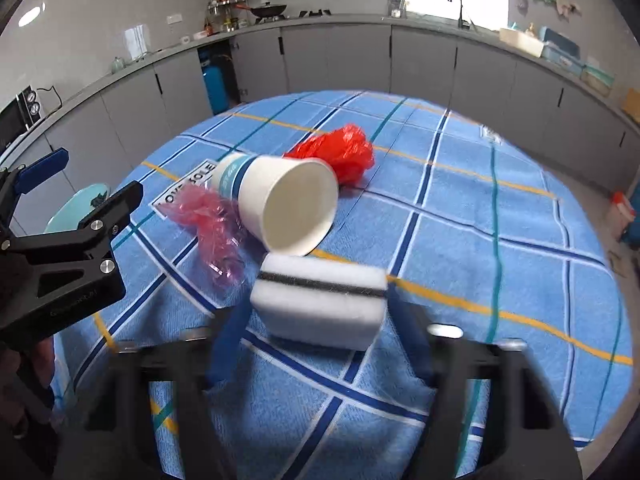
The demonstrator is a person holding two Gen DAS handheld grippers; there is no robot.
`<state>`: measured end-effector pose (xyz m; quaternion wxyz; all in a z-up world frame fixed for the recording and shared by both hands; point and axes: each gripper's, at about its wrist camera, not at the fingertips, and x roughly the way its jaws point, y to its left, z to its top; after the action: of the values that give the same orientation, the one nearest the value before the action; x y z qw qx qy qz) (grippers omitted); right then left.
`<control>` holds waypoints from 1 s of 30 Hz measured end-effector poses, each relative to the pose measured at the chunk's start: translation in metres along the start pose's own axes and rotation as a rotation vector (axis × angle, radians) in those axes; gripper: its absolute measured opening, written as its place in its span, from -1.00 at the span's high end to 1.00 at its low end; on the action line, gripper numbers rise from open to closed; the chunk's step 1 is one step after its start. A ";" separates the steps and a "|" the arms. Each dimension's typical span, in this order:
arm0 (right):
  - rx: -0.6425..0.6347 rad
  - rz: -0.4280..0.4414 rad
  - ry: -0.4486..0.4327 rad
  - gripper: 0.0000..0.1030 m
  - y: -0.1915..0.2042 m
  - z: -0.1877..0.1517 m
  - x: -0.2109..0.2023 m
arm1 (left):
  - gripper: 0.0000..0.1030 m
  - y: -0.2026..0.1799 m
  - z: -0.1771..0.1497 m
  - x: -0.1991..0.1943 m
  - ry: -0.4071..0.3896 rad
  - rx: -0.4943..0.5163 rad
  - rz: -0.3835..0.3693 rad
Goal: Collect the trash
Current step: 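Grasp the white sponge with the right gripper while the left gripper grasps the pink wrap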
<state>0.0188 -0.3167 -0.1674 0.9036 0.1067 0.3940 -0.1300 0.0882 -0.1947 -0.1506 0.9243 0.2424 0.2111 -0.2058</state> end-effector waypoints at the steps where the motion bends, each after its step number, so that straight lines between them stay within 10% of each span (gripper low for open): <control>1: 0.004 0.003 -0.006 -0.03 0.000 -0.001 -0.002 | -0.89 -0.001 0.000 0.000 -0.001 -0.001 -0.006; 30: 0.084 -0.208 -0.180 -0.04 -0.056 -0.011 -0.055 | -0.89 -0.056 0.022 -0.006 -0.065 0.133 -0.212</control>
<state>-0.0430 -0.3575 -0.1388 0.9117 0.0909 0.3143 -0.2486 0.0623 -0.2498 -0.1499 0.8857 0.2726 0.1916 -0.3234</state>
